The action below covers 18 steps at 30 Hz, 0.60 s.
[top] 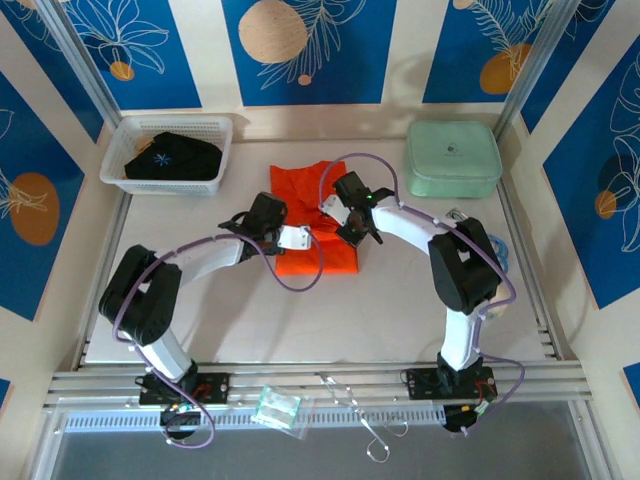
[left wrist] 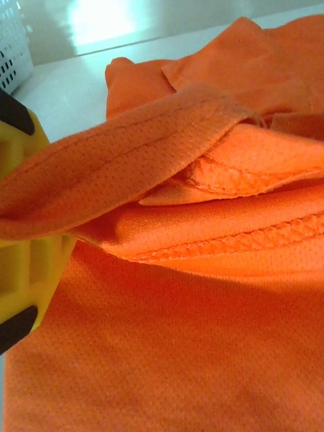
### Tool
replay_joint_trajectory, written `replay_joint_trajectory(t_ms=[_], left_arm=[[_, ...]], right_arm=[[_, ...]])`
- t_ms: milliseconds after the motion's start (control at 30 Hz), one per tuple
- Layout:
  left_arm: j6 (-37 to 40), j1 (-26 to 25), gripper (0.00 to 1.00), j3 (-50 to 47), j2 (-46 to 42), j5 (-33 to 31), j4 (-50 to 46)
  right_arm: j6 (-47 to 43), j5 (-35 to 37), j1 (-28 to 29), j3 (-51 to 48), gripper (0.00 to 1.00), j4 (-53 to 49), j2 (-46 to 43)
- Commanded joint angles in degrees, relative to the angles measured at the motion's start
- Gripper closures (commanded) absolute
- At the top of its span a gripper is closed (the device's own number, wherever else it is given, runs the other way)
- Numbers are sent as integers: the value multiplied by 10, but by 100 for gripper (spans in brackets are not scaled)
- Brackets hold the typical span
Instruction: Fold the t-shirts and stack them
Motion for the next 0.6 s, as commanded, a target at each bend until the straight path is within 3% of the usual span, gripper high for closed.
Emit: replay_joint_trajectory(t_ms=[0,33,100,133,200,333,567], left_arm=[[12,7,100,-8,24,-24,63],[11,8,96,-7,29,-29,71],[9,9,79,-6,39,-40,88],[6,9,75,-8,42,-46,102],[2,11,57,-17,45,-68,152],[4,13,39,-28,42,-115,251],[9,14,17,-20,12,-199,379]], right_arm=[[44,17,-8,19,99,22,17],[50,17,-9,18,93,30,20],[59,12,-9,19,75,47,26],[60,10,-9,17,69,56,28],[63,4,-11,13,59,79,25],[62,-12,-17,20,48,100,10],[54,-33,-31,29,46,104,-55]])
